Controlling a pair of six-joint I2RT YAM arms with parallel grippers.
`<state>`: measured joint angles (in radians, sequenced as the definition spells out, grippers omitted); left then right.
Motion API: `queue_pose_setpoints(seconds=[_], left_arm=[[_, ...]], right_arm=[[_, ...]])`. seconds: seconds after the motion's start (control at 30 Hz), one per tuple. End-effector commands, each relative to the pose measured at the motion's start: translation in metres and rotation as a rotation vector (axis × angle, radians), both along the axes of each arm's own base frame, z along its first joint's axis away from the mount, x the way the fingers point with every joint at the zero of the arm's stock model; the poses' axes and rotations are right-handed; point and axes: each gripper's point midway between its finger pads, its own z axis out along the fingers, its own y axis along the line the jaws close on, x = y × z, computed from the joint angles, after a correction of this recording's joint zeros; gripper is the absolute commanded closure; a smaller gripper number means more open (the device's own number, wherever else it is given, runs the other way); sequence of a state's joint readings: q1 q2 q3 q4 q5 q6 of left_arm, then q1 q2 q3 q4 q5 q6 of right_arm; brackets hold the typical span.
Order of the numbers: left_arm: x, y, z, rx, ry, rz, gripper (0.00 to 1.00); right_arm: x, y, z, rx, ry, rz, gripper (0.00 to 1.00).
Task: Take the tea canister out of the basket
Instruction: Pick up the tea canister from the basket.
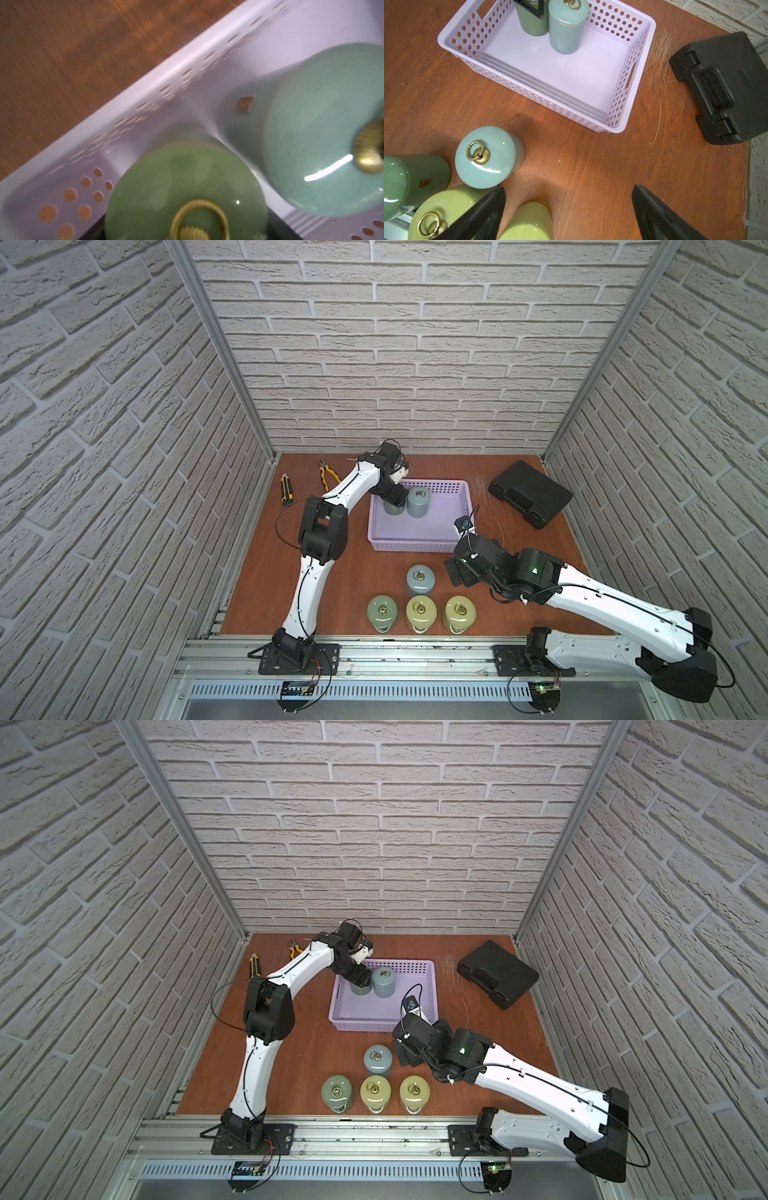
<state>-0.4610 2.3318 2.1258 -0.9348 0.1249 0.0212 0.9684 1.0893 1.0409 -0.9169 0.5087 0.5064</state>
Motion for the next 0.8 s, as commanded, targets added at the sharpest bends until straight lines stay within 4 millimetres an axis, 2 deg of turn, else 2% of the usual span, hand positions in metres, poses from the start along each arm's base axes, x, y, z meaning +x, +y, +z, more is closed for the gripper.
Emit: queue_pose_setpoints(seconds=[0.0,0.33,0.77], left_arm=[[0.007,-0.005,0.009,-0.034,-0.023,0.018,0.41],[0.011,-0.004,0.053,-0.084,-0.099,0.067,0.47],[-0.004,0.003,0.097,-0.064,-0.152,0.078,0.49]], right_arm=[[0.002,-0.005,0.003,0.014,-0.024,-0.033,0.0],[0.002,-0.006,0.005,0.03,-0.031,-0.047,0.0],[0.002,-0.025,0.015,0.033,-0.085,-0.115,0.0]])
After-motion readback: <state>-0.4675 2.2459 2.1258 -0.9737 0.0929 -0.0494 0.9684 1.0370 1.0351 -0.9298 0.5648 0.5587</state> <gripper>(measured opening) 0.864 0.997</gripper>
